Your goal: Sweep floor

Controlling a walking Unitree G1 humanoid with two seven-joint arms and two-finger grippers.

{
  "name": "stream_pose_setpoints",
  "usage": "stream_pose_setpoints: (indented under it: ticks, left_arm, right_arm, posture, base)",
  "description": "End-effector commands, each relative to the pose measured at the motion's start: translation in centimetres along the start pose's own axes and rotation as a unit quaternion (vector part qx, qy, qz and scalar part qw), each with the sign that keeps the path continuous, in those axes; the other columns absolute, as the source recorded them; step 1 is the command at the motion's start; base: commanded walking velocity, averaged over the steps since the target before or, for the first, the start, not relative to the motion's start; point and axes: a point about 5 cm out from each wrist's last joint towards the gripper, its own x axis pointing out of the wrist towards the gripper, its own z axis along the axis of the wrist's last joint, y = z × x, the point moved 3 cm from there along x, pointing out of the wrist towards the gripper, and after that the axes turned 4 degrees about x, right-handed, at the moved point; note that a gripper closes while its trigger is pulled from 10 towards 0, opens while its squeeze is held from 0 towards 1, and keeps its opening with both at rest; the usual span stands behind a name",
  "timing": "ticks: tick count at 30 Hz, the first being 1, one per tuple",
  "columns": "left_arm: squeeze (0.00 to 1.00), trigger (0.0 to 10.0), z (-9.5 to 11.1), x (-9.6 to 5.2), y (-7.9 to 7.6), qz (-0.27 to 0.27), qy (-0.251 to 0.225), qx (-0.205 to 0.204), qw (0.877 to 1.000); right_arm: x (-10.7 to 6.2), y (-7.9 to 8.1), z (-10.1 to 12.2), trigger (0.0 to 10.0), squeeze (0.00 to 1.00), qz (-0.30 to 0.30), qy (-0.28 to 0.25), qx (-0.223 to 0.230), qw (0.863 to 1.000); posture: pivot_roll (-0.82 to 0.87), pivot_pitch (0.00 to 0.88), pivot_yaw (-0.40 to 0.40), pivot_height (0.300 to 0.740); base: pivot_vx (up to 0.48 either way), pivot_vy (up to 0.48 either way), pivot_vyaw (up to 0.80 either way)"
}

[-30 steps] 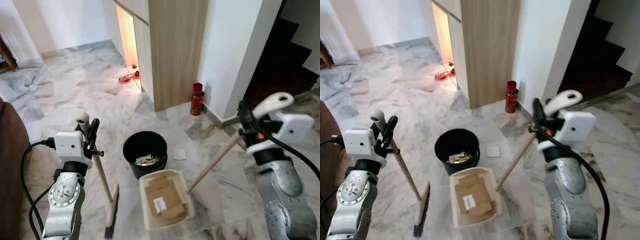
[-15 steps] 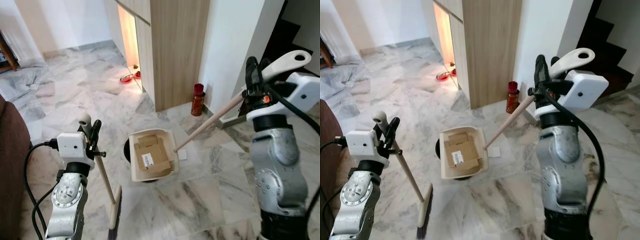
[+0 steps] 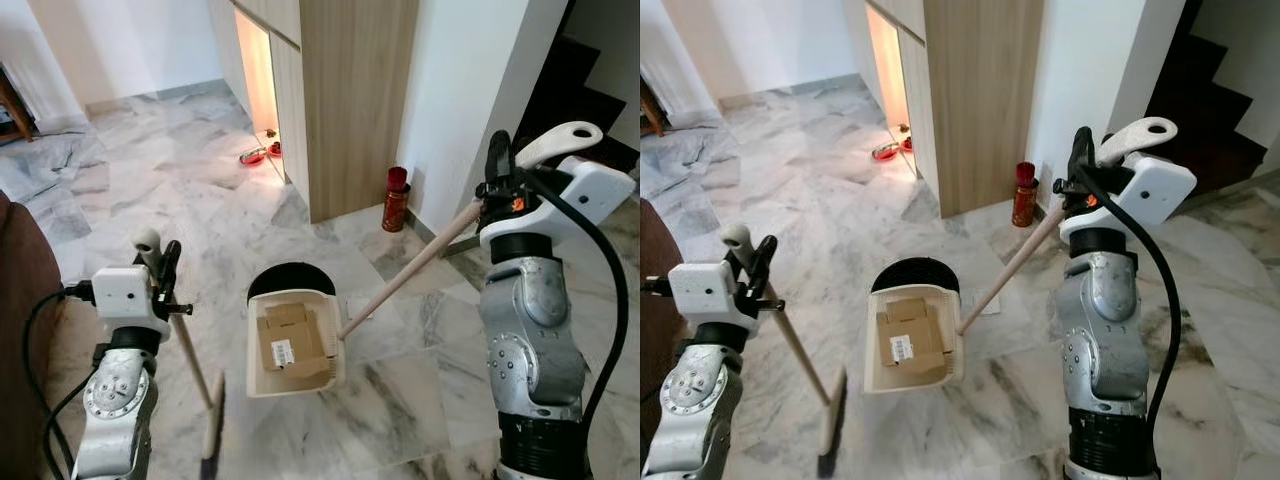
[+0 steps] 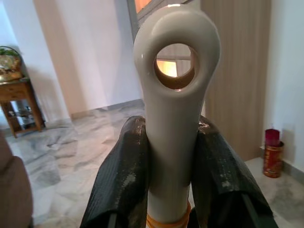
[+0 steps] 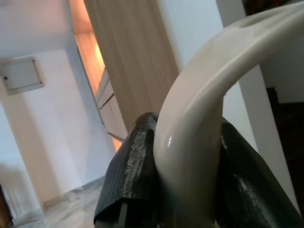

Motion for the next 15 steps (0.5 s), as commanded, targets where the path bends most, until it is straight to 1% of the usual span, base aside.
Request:
stream_pose_setpoints:
  ticks: [1,3,5,6,11,15]
  left_arm:
    - [0.0,10.0,1.0,0.3,0.7,0.014,-0.024,0.005,1.0]
    - [0.0,10.0,1.0,0.3,0.7,0.013,-0.023,0.007,1.0]
    - [0.0,10.0,1.0,0.2,0.7,0.014,-0.023,0.007,1.0]
    - [0.0,10.0,0.8,0.1,0.7,0.016,-0.02,0.007,1.0]
    - [0.0,10.0,0.8,0.0,0.6,0.018,-0.018,0.007,1.0]
    - [0.0,10.0,0.7,-0.2,1.0,0.031,-0.015,0.011,0.999]
  right_arm:
    - [0.3,1.0,1.3,10.0,0.0,0.015,-0.038,0.011,0.999]
    - [0.4,1.2,1.4,10.0,0.0,0.019,-0.038,0.013,0.999]
    - [0.4,1.4,1.5,10.0,0.0,0.024,-0.039,0.015,0.999]
    - [0.5,1.7,1.4,10.0,0.0,0.037,-0.035,0.018,0.999]
    - [0.5,2.0,1.3,10.0,0.0,0.045,-0.034,0.02,0.998]
    - [0.5,2.4,1.4,10.0,0.0,0.054,-0.035,0.021,0.998]
  posture:
    - [0.09,0.0,0.037,0.74]
    - [0.09,0.0,0.034,0.74]
    - [0.08,0.0,0.031,0.74]
    - [0.08,0.0,0.033,0.74]
    - [0.09,0.0,0.028,0.74]
    - [0.09,0.0,0.024,0.74]
  base:
    - [0.364,0.0,0.0]
    - [0.409,0.0,0.0]
    - [0.412,0.0,0.41]
    - [0.424,0.0,0.0]
    - [0.434,0.0,0.0]
    - [0.442,0.0,0.0]
